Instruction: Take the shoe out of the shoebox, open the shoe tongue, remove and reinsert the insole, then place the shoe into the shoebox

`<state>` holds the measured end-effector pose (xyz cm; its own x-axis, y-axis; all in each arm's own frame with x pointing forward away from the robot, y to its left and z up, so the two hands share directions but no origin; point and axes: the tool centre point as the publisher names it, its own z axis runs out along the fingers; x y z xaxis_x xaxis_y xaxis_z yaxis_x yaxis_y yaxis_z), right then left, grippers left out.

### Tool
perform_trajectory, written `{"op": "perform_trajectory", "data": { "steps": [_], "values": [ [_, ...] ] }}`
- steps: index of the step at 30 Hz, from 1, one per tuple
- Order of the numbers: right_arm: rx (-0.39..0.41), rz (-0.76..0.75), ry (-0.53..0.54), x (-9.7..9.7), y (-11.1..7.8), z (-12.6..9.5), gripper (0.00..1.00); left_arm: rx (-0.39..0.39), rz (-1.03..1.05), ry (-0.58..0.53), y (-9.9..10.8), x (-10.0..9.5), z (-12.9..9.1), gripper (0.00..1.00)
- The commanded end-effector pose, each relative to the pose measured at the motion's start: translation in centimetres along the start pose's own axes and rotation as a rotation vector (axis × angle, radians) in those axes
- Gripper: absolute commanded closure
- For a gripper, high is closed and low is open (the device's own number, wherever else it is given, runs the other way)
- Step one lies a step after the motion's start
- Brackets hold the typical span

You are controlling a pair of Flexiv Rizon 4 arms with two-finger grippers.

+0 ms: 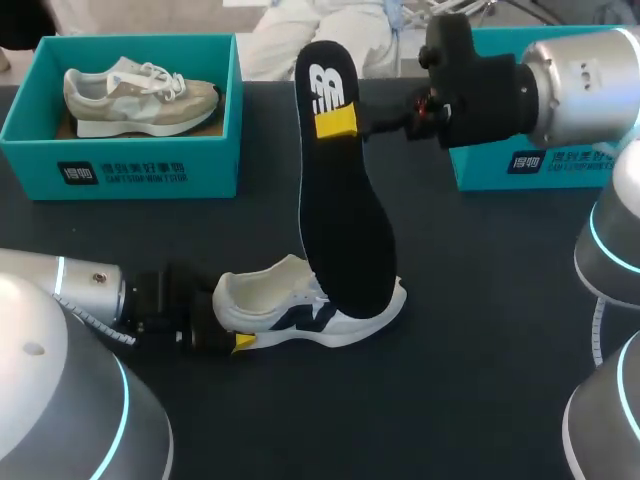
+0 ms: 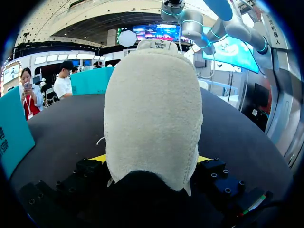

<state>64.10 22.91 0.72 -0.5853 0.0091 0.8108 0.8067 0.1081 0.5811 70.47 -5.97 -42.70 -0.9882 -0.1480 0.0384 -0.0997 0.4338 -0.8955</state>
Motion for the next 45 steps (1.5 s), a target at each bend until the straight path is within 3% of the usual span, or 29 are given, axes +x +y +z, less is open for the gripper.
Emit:
{"op": "perform_trajectory", "data": {
  "steps": [1,18,19,20,21,25,34,45],
  "values": [
    [0.000,0.005,-0.006,0.7,-0.5,0.0,1.00,-0.002,-0.001,0.000,0.5,-0.1,0.6,1.00],
    [0.001,0.012,0.008,0.5,-0.7,0.2,1.00,-0.002,-0.001,0.000,0.5,-0.1,0.6,1.00],
    [0.001,0.012,0.008,0.5,-0.7,0.2,1.00,-0.003,0.000,0.000,0.3,0.0,0.3,0.68],
    [0.001,0.012,0.008,0.5,-0.7,0.2,1.00,-0.007,0.001,0.008,0.1,0.1,0.0,0.18],
    [0.001,0.012,0.008,0.5,-0.7,0.2,1.00,-0.012,-0.014,-0.011,0.0,0.1,-0.2,0.00],
    [0.001,0.012,0.008,0.5,-0.7,0.2,1.00,-0.032,-0.016,0.006,-0.7,0.5,-1.1,0.00],
    [0.001,0.012,0.008,0.5,-0.7,0.2,1.00,-0.203,-0.037,0.031,-2.2,0.7,-2.2,0.00],
    [0.001,0.012,0.008,0.5,-0.7,0.2,1.00,-0.203,-0.037,0.031,-2.2,0.7,-2.2,0.00]
  ]
}}
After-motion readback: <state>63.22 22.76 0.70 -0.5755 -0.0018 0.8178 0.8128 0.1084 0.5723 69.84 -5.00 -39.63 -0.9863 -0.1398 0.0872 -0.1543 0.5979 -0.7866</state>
